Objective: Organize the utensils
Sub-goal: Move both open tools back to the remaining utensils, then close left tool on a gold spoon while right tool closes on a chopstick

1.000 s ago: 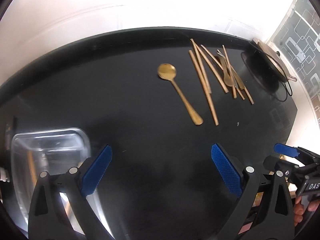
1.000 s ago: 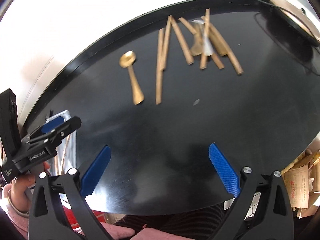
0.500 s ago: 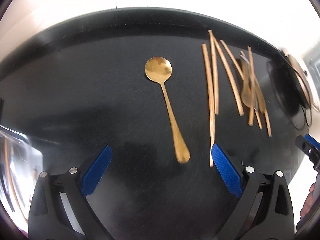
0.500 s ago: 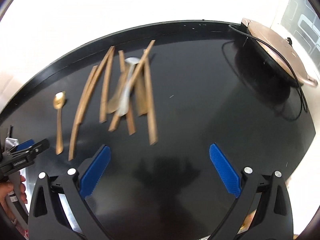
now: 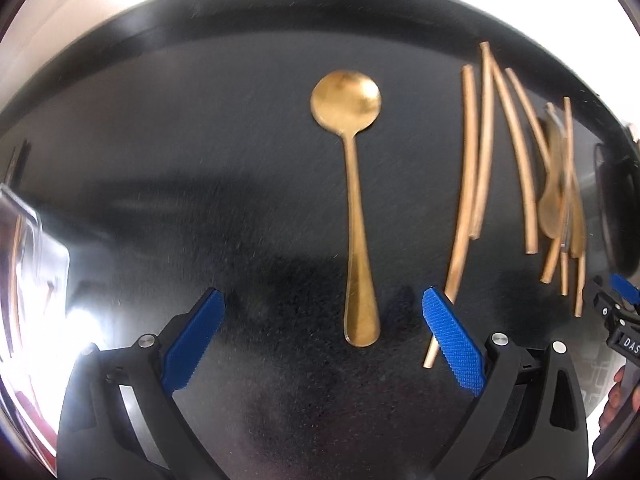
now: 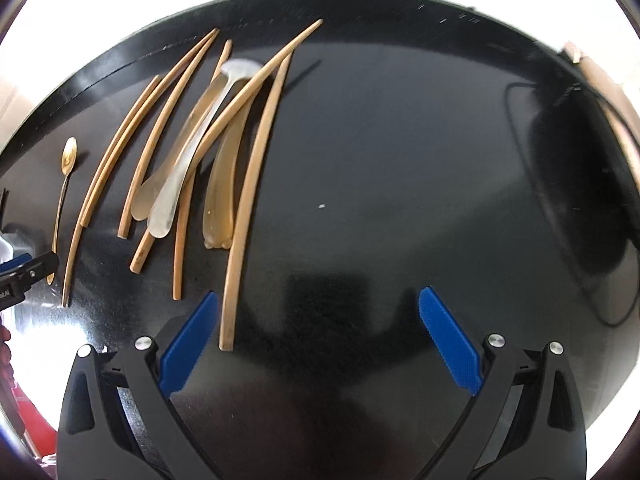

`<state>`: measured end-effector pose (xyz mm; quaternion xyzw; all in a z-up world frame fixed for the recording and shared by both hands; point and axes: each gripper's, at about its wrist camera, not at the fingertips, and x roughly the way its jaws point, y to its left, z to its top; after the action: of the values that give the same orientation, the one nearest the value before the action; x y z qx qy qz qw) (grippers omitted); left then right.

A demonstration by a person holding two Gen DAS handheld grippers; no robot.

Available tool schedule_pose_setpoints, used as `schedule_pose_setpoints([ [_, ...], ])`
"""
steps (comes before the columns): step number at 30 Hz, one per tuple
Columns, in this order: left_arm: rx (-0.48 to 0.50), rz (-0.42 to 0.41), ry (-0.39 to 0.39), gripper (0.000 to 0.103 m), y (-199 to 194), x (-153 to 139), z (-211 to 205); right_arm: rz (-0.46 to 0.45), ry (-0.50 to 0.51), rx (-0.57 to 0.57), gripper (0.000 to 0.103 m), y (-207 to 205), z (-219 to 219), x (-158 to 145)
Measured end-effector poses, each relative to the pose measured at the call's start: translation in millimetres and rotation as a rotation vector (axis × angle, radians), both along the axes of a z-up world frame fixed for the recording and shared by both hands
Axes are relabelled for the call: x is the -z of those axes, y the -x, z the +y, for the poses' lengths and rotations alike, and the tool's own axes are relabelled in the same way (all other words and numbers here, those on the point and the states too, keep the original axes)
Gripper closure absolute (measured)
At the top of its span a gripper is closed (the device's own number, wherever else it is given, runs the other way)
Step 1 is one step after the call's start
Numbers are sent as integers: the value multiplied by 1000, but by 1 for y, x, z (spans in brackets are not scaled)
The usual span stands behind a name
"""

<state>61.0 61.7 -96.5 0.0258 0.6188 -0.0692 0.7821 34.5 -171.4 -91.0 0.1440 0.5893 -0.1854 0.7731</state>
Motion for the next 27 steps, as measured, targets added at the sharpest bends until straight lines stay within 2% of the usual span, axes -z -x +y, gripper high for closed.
schedule_pose_setpoints([
  [3,-22,-10,-54,6,-4,3,-2,-6,43,-37,6,-9,0,6],
  [6,-23,-27,-53,6,-6,4,-5,-30,55,-54,6,-13,-9,8],
  [11,5,-49,-50,6,-16,6,-14,-59,69,24,5,-9,-38,9],
  [14,-11,-54,-49,6,-22,4,-16,-69,72,1,5,-13,-44,9],
  [18,-37,-47,-48,6,-33,3,-16,-56,63,-45,5,-25,-45,7],
  [23,-49,9,-51,6,-52,3,-15,19,26,-53,5,-47,-51,7],
  [27,-51,-13,-48,6,-58,3,-15,-2,34,-101,5,-54,-49,7],
])
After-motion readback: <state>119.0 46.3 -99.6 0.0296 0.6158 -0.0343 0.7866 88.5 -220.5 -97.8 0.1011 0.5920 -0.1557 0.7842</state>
